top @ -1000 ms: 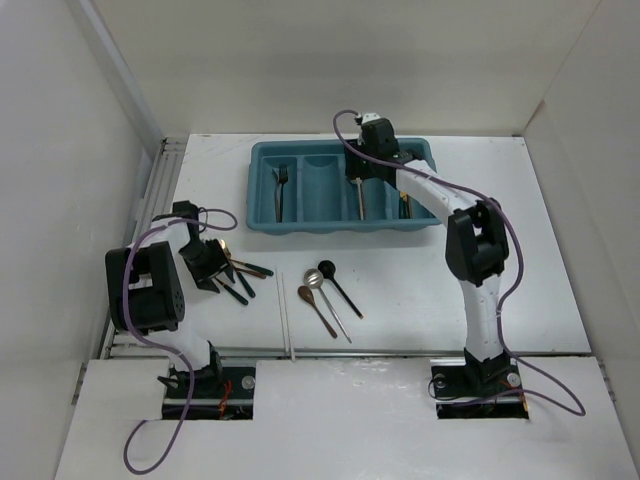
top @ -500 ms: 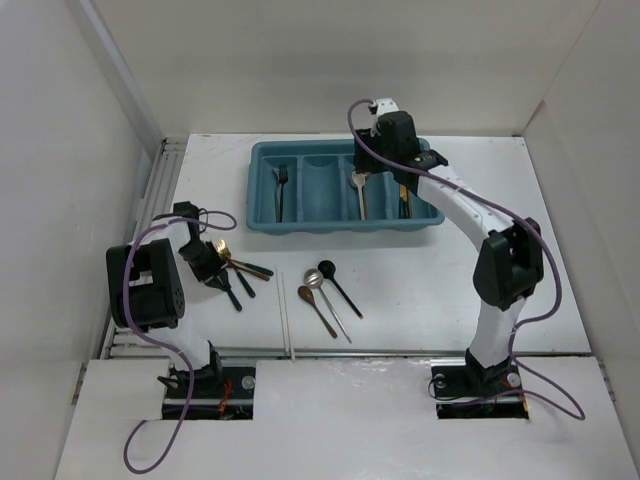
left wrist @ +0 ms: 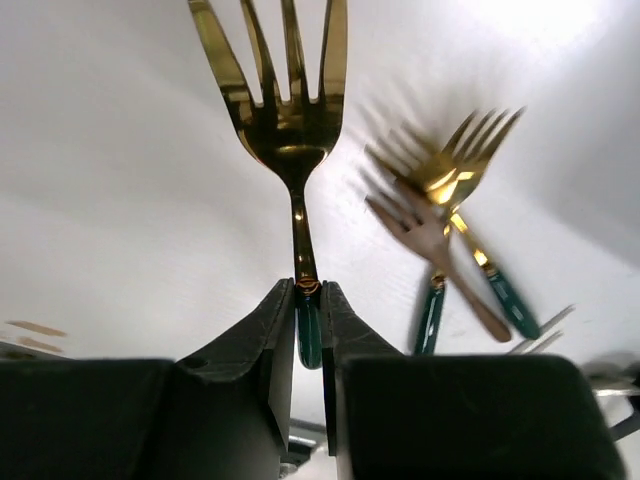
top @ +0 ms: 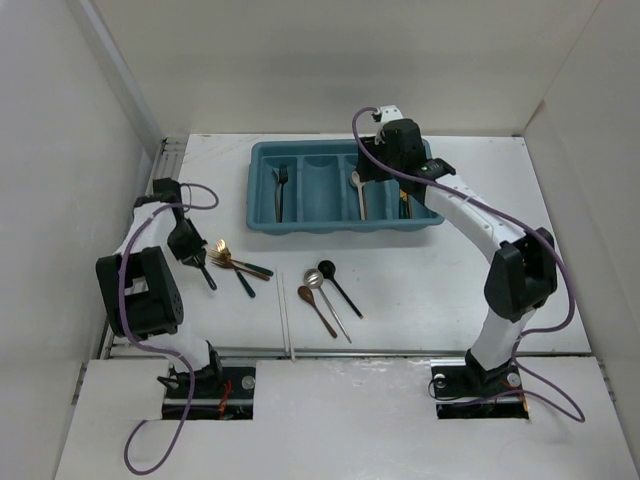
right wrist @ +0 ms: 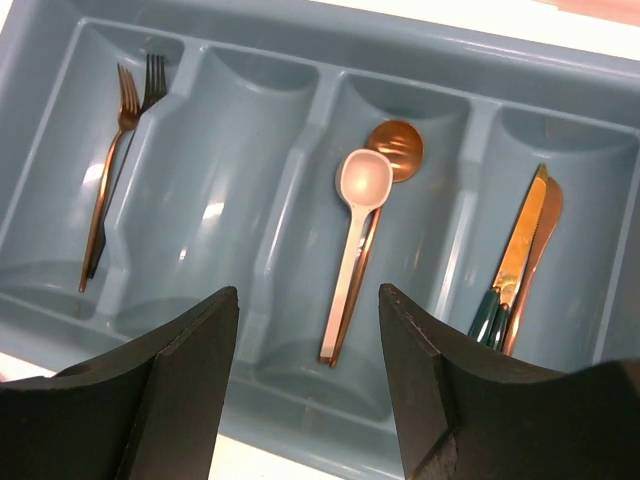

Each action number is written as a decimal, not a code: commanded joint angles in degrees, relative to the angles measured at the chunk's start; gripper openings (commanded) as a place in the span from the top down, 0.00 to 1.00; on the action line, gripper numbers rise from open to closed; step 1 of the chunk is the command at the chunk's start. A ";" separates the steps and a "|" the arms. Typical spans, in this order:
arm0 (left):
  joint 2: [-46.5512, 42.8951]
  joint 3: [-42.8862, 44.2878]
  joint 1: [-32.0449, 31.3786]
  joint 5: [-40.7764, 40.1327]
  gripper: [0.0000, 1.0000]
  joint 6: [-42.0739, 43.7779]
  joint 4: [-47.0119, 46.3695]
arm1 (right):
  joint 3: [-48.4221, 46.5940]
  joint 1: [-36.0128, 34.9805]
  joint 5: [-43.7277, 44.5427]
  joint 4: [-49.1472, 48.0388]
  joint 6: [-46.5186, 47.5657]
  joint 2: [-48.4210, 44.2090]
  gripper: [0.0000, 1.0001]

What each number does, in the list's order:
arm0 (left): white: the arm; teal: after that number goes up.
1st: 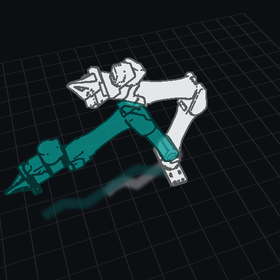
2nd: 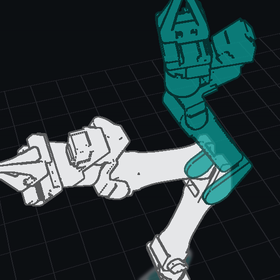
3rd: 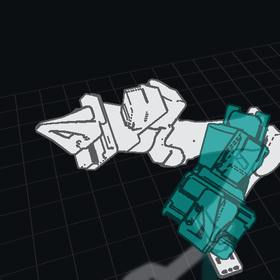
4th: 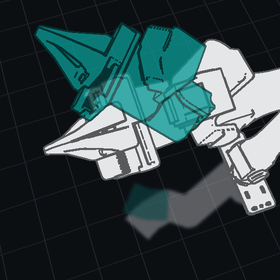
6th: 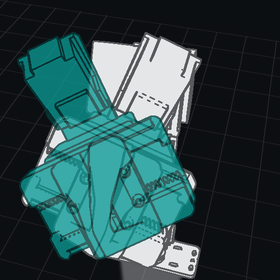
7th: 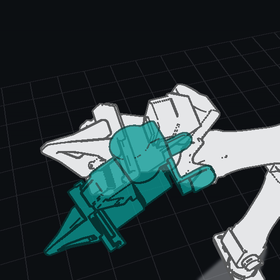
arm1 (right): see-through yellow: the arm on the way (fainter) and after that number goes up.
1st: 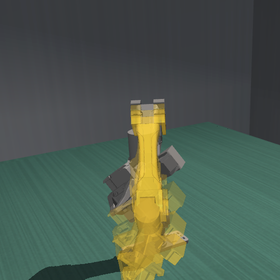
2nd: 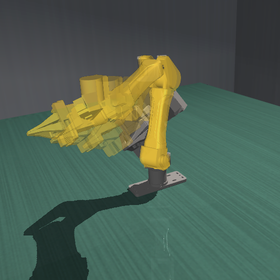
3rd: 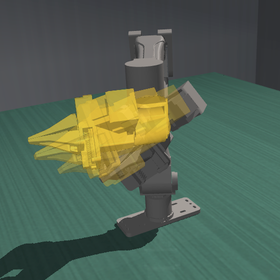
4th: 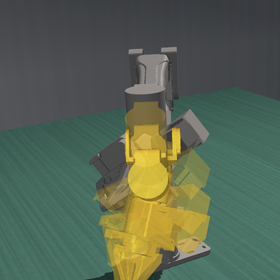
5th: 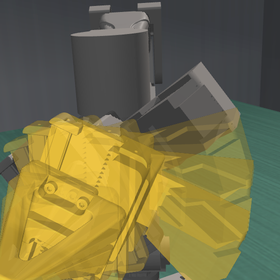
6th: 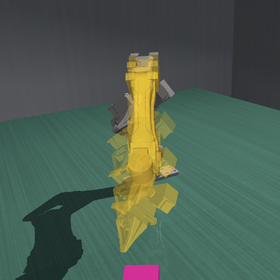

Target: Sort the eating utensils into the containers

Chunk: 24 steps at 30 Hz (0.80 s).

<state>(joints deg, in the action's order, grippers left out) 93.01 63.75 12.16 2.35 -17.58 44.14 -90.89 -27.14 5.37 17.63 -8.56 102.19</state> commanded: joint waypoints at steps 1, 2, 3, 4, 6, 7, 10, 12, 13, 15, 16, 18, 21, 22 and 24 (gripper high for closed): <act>-2.23 8.29 1.37 -4.46 1.00 3.85 4.55 | 0.80 -0.90 -0.18 -1.19 0.47 -3.67 0.36; -1.35 10.24 1.37 -5.24 1.00 3.87 4.55 | 0.80 -0.90 -0.18 -1.19 0.47 -4.28 0.36; -0.39 12.43 1.37 -5.77 1.00 3.87 4.55 | 0.80 -0.90 -0.18 -1.19 0.47 -4.28 0.36; 1.97 18.11 1.37 -5.78 1.00 3.87 4.55 | 0.80 -0.90 -0.18 -1.19 0.47 -4.80 0.36; 4.27 25.25 0.85 -1.14 1.00 3.87 3.51 | 0.80 -0.90 0.35 -1.19 0.47 -4.81 0.36; 6.20 29.12 -1.50 0.79 1.00 3.87 2.10 | 1.41 -0.90 1.04 -1.19 0.47 -5.42 0.36; 8.85 42.58 -6.70 7.04 1.00 4.40 -1.95 | 2.56 -0.90 1.58 -1.19 0.47 -6.65 0.36; 12.53 48.56 -10.92 11.59 1.00 5.18 -6.16 | 3.26 -0.90 2.10 -1.19 0.47 -7.26 0.36; 14.28 50.49 -12.15 12.41 1.00 5.97 -6.69 | 3.96 -0.90 2.10 -1.19 0.47 -7.27 0.36; 20.00 55.75 -15.66 13.03 1.00 6.85 -6.70 | 4.75 -0.90 2.90 -1.19 0.47 -7.80 0.36; 21.67 56.57 -16.64 13.73 1.00 6.86 -6.70 | 5.28 -0.38 3.59 -1.19 0.47 -7.80 0.36; 25.44 57.10 -18.05 13.73 1.00 5.82 -8.18 | 6.17 -0.37 3.60 -1.19 0.47 -8.93 0.36; 28.35 56.58 -19.71 14.35 1.00 5.19 -9.42 | 7.66 -0.37 4.83 -0.58 0.47 -10.08 0.36; 28.36 56.05 -20.59 14.87 0.99 6.15 -10.21 | 8.44 -0.37 5.61 -0.05 0.47 -10.08 0.36; 28.36 55.09 -21.13 15.40 0.88 7.03 -11.00 | 9.07 -0.37 6.32 -0.05 0.47 -10.69 0.36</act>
<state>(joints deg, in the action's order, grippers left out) 123.13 119.59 -9.19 15.92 -11.94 34.87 -82.37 -27.46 9.37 18.04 -8.56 94.70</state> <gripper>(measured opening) 0.109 0.635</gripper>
